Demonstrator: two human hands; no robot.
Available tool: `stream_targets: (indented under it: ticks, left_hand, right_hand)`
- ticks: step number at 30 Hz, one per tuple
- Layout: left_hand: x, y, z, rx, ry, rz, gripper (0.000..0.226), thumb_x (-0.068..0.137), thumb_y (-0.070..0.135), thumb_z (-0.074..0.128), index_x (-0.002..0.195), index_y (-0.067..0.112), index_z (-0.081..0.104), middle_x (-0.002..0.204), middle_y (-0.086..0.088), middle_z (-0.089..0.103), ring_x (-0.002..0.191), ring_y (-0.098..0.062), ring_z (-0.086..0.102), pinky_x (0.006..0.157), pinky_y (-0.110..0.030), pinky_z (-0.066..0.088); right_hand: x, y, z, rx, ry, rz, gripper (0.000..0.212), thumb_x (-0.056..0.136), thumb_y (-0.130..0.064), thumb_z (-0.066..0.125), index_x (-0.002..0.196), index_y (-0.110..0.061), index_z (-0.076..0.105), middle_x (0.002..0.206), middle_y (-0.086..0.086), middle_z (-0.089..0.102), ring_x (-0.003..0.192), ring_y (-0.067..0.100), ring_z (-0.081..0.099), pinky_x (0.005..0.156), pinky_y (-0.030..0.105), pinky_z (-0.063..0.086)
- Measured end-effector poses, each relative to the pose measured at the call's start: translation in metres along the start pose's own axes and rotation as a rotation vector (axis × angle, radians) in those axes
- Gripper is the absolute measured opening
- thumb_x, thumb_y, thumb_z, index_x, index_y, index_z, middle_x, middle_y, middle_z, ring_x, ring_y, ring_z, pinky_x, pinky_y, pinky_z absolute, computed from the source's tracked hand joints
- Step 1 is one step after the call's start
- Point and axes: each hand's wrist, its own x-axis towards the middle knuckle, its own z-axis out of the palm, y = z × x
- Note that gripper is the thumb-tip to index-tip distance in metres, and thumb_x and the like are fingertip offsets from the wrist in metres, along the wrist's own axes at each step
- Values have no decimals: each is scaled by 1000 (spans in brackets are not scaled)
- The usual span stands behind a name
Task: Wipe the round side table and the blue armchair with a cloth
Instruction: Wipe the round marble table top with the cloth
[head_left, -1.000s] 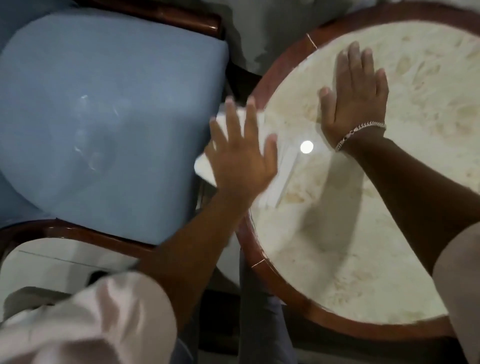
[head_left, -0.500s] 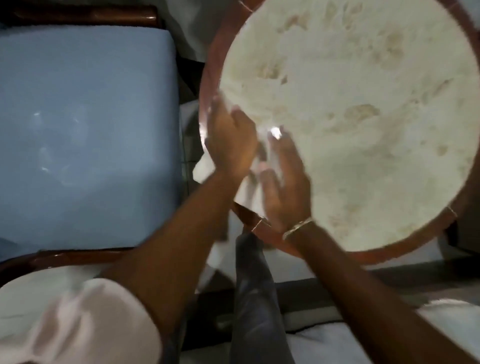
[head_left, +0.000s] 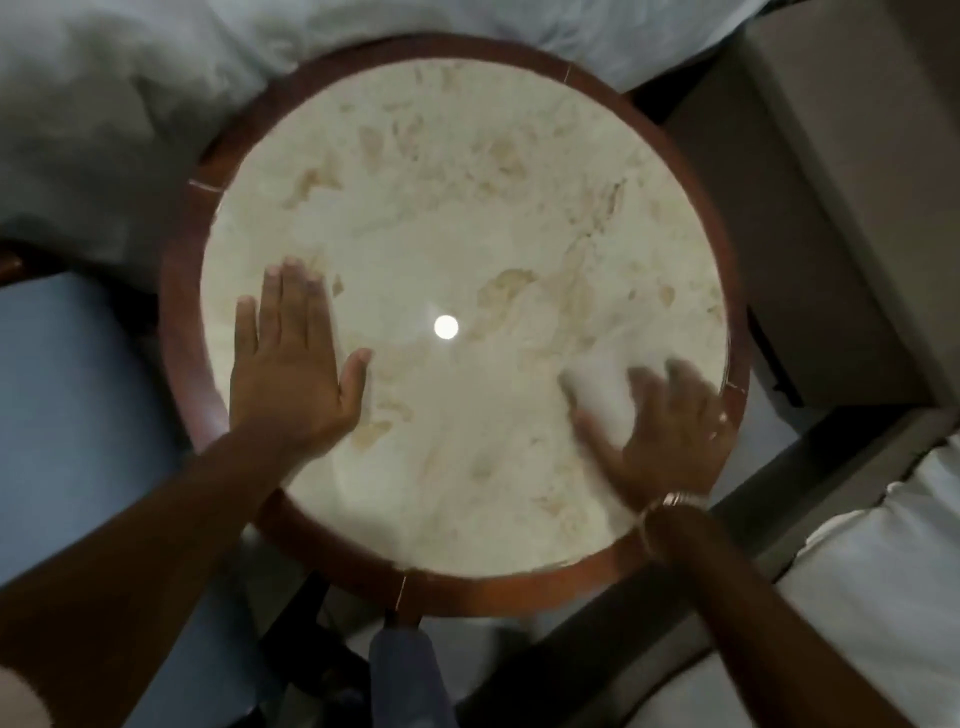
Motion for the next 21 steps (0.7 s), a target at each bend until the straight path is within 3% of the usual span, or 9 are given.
stream_targets:
  ticks: [4,7,10,12,14,16,18,20,21]
  left_hand:
    - [31,8,-3,20,-25,6,86,97,57,24,159,1,3,169,-23,3,158,-36,1,126,-56,10]
    - [29,12,-10,49,-47,-7,85,97,55,27,159,0,5,169,-23,4,158,-36,1,126,-57,13]
    - [31,11,-15,28,-95,-31,85,96,52,30,158,-1,9,168,-24,9,157,-36,4,125,-58,15]
    - [32,12,-15,18,-108,-54,85,95,52,32,158,-1,11,168,-24,10,158,-35,5,125,-58,15]
    - [33,14,-13,31,-82,-30,84,95,51,32,158,-2,13,168,-25,11,157,-36,5,126,-56,13]
    - [34,14,-10,31,-48,-13,84,95,51,33,157,-3,15,168,-25,12,157,-36,6,126,-56,13]
    - [32,13,-8,15,-17,-11,84,95,50,35,158,-2,15,168,-24,11,157,-36,6,126,-56,14]
    - [31,13,-8,0,-3,-15,85,94,50,36,158,-1,15,169,-22,11,157,-36,8,126,-56,14]
    - [31,14,-8,-4,0,-19,84,93,50,37,157,-2,18,168,-22,13,157,-36,9,125,-56,15]
  right_hand:
    - [123,-57,-15,169,52,8,83,78,-91,22,149,-47,20,169,5,7,154,36,8,113,75,13]
    - [69,-125,6,52,87,-420,76,88,-81,18,156,-45,16,171,2,7,156,35,8,113,72,14]
    - [-26,-83,12,46,2,-670,72,89,-76,36,153,-42,33,169,2,16,154,31,21,104,67,33]
    - [-4,-35,4,-3,0,-551,75,88,-77,30,151,-38,36,167,4,18,149,35,29,101,67,37]
    - [70,-23,-5,6,21,-203,76,90,-77,21,155,-38,24,168,8,16,149,39,24,107,73,30]
    - [166,-57,-18,188,132,152,75,91,-76,18,156,-39,16,169,6,11,153,38,16,114,74,16]
    - [237,-128,-37,557,165,261,75,92,-73,20,158,-36,18,170,5,9,155,34,10,116,72,10]
    - [242,-213,-33,883,194,-66,70,95,-68,30,155,-32,31,167,6,23,154,33,20,116,69,12]
    - [224,-252,-26,635,304,-353,68,94,-68,38,151,-32,39,164,5,32,151,33,28,116,65,14]
